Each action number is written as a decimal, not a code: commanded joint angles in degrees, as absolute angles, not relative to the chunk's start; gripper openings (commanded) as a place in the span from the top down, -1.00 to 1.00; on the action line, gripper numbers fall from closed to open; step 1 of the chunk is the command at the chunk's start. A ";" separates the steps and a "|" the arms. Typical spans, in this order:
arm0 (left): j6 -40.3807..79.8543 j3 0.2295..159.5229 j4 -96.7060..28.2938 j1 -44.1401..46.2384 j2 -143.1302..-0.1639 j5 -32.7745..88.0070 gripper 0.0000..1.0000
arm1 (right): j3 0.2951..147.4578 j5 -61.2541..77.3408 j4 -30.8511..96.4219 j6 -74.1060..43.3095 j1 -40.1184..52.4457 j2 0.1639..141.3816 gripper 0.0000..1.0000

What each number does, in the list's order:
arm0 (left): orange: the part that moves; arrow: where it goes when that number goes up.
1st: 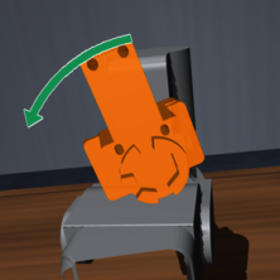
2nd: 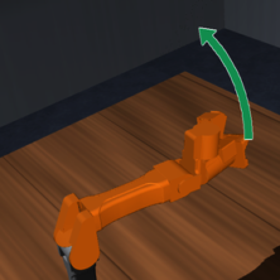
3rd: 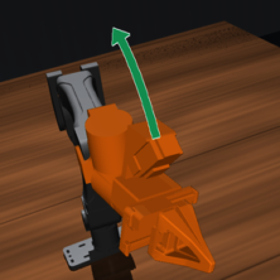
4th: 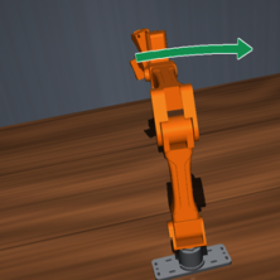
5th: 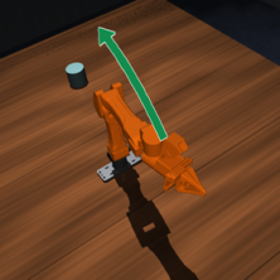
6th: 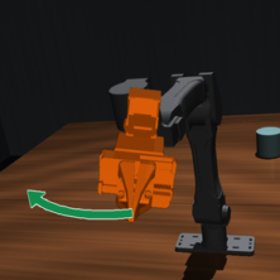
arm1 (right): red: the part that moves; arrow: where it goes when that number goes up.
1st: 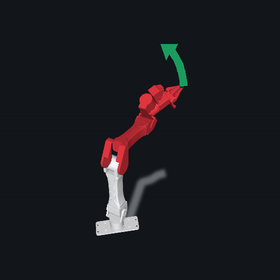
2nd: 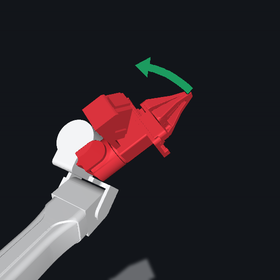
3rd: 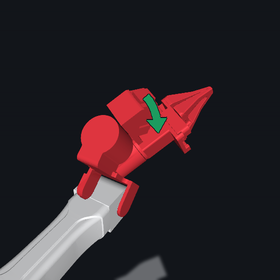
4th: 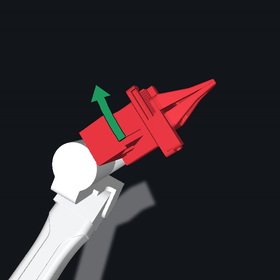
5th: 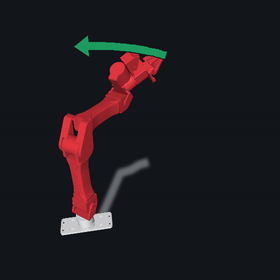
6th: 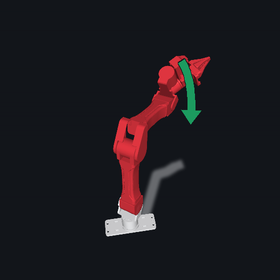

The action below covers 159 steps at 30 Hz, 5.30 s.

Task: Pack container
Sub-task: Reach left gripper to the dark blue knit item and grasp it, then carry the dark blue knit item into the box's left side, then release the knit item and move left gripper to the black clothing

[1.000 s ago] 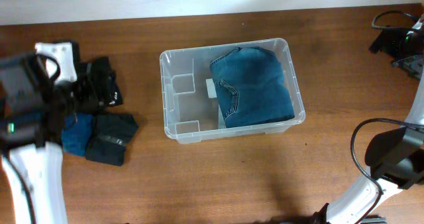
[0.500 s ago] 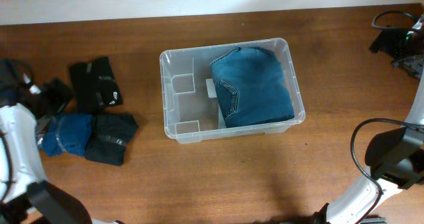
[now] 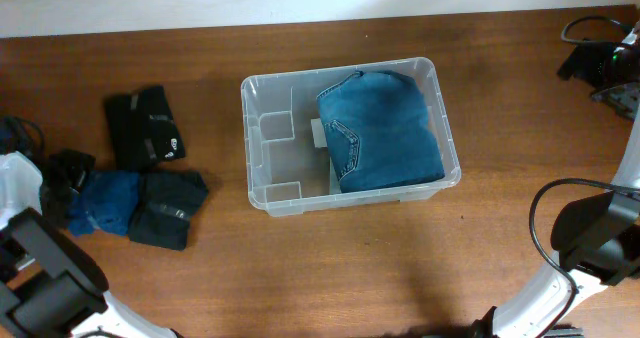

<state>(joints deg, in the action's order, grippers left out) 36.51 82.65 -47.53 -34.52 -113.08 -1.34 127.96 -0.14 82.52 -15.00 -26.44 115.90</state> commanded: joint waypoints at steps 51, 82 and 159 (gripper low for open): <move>4.34 142.98 -83.94 -7.53 -122.13 19.64 0.98 | 127.81 -0.47 82.50 -15.51 -26.55 115.87 -0.97; 17.15 142.41 -90.76 23.77 -135.41 -1.08 0.96 | 127.81 -0.45 82.50 -15.51 -26.55 115.87 -0.97; 18.90 98.10 -30.41 -23.68 -135.41 38.63 0.91 | 127.81 -0.45 82.50 -15.51 -26.55 115.87 -0.97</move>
<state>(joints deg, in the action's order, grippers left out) 14.68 99.22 -30.04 -23.97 -135.15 40.73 127.96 -0.14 82.52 -15.00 -26.44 115.90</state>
